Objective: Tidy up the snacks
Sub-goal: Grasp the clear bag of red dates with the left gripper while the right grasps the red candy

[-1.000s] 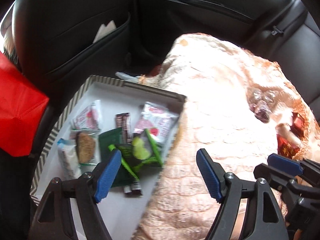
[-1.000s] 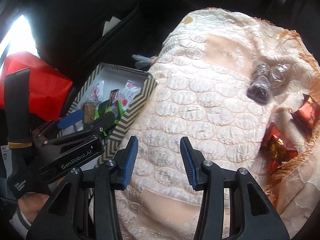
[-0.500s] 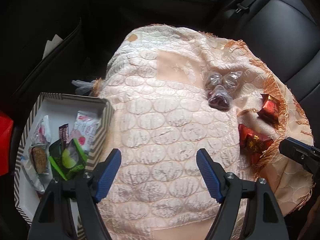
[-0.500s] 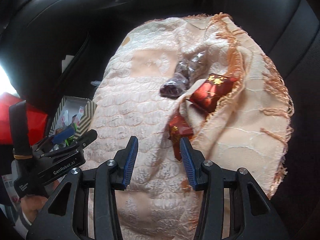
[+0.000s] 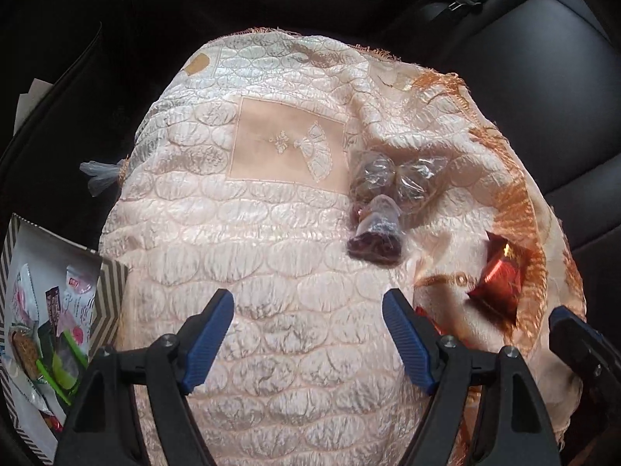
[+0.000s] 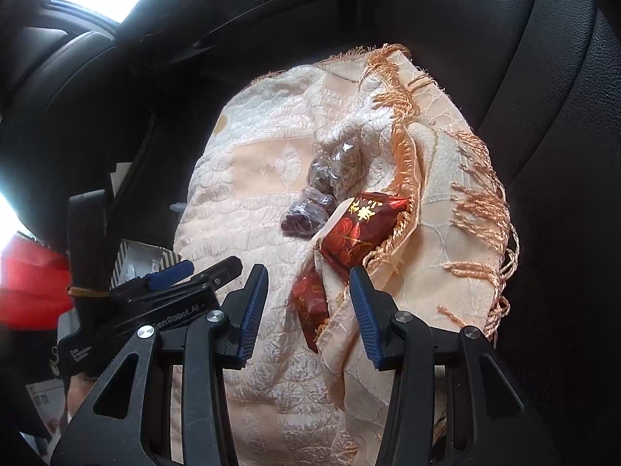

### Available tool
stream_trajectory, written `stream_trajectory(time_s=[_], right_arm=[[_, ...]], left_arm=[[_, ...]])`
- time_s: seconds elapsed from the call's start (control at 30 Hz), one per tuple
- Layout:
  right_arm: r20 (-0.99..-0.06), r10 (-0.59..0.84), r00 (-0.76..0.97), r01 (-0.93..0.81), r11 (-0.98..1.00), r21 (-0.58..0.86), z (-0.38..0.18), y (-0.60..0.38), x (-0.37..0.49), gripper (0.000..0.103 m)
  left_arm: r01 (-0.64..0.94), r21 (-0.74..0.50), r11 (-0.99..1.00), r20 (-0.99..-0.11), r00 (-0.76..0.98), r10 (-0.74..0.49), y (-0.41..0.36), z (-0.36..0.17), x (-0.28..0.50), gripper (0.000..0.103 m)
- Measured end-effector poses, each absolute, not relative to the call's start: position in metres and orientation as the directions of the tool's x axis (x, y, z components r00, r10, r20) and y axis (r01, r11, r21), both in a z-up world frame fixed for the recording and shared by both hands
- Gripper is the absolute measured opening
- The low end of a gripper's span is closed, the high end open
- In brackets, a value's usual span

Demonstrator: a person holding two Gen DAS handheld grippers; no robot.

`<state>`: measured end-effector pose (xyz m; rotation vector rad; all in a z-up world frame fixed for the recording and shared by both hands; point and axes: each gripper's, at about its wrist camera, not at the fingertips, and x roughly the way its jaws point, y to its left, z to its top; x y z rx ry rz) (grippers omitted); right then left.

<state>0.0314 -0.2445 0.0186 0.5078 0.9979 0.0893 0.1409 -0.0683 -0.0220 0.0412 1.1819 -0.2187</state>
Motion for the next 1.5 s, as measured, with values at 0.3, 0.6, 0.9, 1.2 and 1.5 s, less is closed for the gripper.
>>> stream_trajectory(time_s=[0.3,0.6,0.9,1.2,1.5], right_arm=[[-0.784,0.307,0.54,0.205,0.855,0.476,0.012,-0.252,0.056,0.043],[-0.785,0.31,0.536,0.215,0.849,0.483,0.009,-0.258,0.058,0.043],[-0.796,0.32,0.514,0.204,0.856,0.476,0.008,-0.252,0.065,0.043],[-0.888,0.101,0.449,0.175,0.964,0.198,0.004,-0.232,0.09,0.043],[-0.899,0.1,0.426,-0.053,0.995,0.086,0.004,-0.225,0.105,0.063]], left_arm=[[0.171,-0.138,0.976,-0.941,0.283,-0.183,-0.099,-0.049,0.195,0.081],[0.237,-0.093,0.967,-0.97,0.199,-0.142,-0.14,-0.089,0.217,0.081],[0.273,-0.081,0.959,-0.959,0.242,-0.15,-0.129,-0.081,0.205,0.053],[0.226,-0.067,0.972,-0.928,0.343,-0.144,-0.068,-0.036,0.171,0.053],[0.208,-0.065,0.976,-0.927,0.35,-0.137,-0.037,-0.035,0.139,0.053]])
